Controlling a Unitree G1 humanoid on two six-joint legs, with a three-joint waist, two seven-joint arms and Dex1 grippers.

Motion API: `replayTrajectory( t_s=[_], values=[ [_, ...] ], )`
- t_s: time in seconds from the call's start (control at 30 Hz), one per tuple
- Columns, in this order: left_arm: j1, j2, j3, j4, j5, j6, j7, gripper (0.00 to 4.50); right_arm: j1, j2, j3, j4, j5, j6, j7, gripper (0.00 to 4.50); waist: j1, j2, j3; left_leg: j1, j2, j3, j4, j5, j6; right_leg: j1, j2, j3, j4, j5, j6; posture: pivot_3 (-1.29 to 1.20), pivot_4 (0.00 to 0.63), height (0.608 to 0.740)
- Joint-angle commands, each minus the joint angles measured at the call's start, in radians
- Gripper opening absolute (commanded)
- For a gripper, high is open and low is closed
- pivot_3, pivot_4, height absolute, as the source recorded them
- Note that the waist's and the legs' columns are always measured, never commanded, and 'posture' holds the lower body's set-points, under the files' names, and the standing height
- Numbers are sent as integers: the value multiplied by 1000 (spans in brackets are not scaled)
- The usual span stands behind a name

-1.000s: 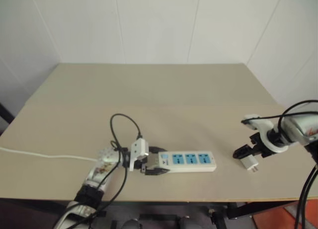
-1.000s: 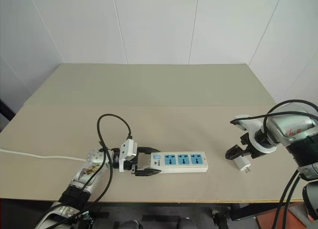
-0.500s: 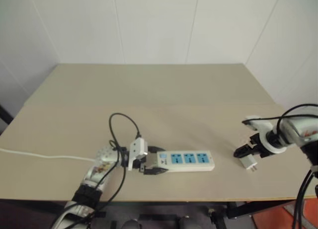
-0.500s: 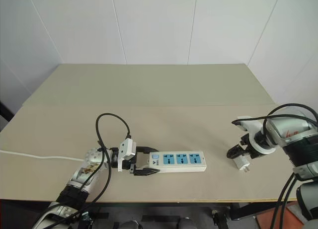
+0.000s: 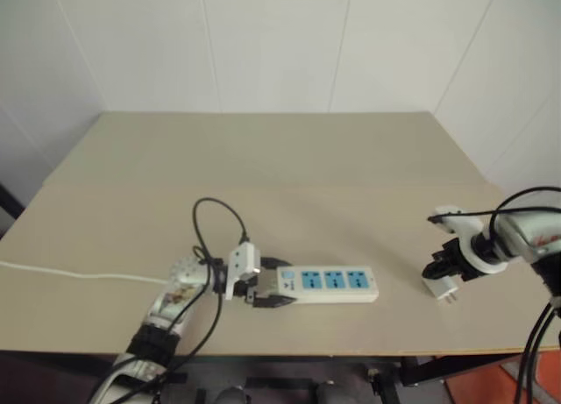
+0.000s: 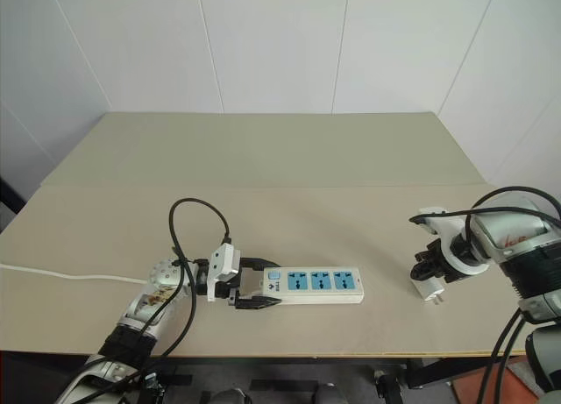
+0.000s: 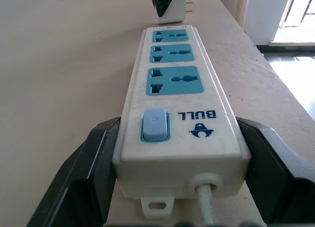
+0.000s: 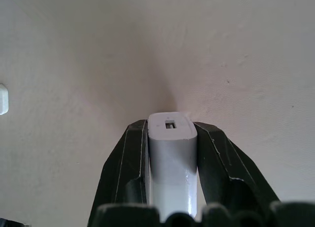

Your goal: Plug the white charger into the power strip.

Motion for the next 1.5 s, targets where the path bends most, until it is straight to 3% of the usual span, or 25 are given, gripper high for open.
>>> replayTrajectory(
  t_s=[0.03,0.13,0.23,0.43,0.57,0.97,1.27,1.5],
  values=[
    [-18,0,-3,-15,-27,-10,-19,3271,-73,-61,-83,-138,24,-52,54,1125,0,2,1,0,0,0,0,0,0,0,0,0,0,0,0,0,150,740],
    [-18,14,-4,-21,-35,15,-39,3271,-45,-64,-226,-273,60,-200,94,1125,-2,2,1,0,0,0,0,0,0,0,1,0,0,0,0,0,150,740],
    [-17,21,-1,-21,-16,17,-16,3271,56,7,-416,-318,134,-364,152,1125,0,2,1,0,1,-1,0,0,0,1,1,-1,-1,0,0,0,150,740],
    [-21,28,-3,-15,-2,43,18,3271,253,328,-668,-298,212,-824,224,1125,0,0,0,1,1,0,3,0,0,3,1,0,0,2,1,0,150,740],
    [-6,38,4,-53,-16,88,30,3271,290,417,-618,-212,191,-1009,355,1125,-2,0,0,1,1,0,3,0,0,3,1,0,1,2,1,0,150,740],
    [30,122,33,-89,-35,114,35,3271,131,712,-469,297,136,-1349,732,1125,-32,1,0,5,3,0,0,1,0,3,4,0,2,3,-2,0,150,740],
    [42,195,56,-105,-48,116,31,3271,60,847,-446,561,52,-1583,785,1125,-34,1,0,7,3,0,0,1,-1,2,3,0,9,3,-2,0,150,740],
    [36,214,57,-85,-51,112,32,3271,78,861,-422,614,41,-1631,798,1125,-34,2,0,6,3,0,0,1,-1,1,3,0,10,3,-2,0,150,740]
  ],
)
